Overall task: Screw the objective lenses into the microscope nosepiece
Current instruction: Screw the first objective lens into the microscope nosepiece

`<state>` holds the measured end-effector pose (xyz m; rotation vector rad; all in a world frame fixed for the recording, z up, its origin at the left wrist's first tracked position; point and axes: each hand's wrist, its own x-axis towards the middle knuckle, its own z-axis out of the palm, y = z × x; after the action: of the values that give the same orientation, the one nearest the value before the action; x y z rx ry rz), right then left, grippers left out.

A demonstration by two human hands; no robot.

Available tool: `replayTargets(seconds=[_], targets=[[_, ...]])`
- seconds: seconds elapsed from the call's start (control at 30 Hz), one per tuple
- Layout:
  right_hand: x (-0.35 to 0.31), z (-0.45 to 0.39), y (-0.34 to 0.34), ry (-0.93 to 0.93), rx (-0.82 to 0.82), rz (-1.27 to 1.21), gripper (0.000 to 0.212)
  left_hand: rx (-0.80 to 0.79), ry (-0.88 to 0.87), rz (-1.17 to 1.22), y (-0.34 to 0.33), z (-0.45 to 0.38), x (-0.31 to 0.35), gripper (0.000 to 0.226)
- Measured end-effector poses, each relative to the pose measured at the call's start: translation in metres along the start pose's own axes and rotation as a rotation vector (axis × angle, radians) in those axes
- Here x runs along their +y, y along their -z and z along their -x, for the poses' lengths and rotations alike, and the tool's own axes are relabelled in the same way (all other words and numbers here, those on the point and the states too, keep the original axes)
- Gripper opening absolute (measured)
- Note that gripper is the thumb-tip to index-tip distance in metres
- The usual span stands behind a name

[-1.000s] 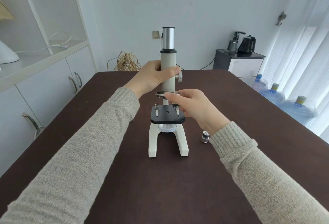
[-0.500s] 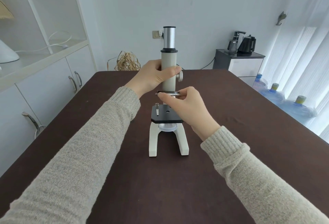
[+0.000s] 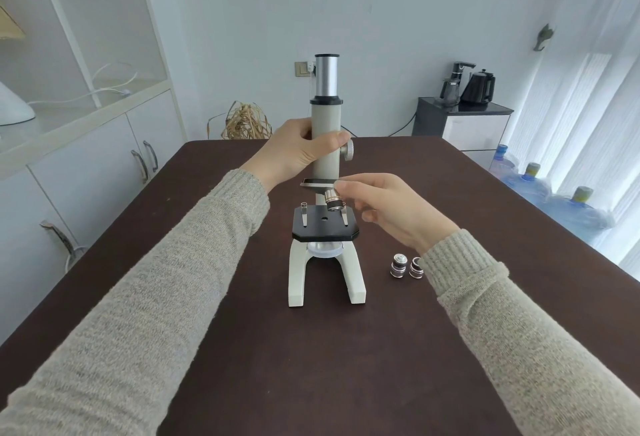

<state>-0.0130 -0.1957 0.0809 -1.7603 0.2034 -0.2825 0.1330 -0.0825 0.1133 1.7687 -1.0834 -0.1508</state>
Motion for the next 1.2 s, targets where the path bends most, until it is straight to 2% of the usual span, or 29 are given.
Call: replayTargets(seconds=[0.27,0.47,0.53,0.7,0.87,1.2], targets=[[-0.007,0.006,-0.017,-0.041,0.187,0.034,0.026,0.013,0.016,-0.015,0.0,-0.001,-0.001,0.061],[-0.006,0.006,-0.034,0.023,0.324,0.121,0.045,0.017,0.013,-0.006,-0.001,0.0,0.002,0.057],[-0.008,0.007,-0.032,0.008,0.312,0.147,0.049,0.012,0.004,-0.001,-0.001,0.001,0.002,0.054],[-0.008,0.008,-0.005,-0.004,0.132,0.139,0.038,0.027,0.018,-0.01,-0.001,-0.001,0.0,0.064],[-0.004,0.003,0.003,-0.008,-0.021,0.123,0.027,0.015,0.011,-0.002,-0.001,0.001,0.002,0.06],[-0.003,0.005,-0.004,0.007,0.06,0.091,0.029,0.027,0.014,-0.001,-0.002,0.0,0.0,0.056]])
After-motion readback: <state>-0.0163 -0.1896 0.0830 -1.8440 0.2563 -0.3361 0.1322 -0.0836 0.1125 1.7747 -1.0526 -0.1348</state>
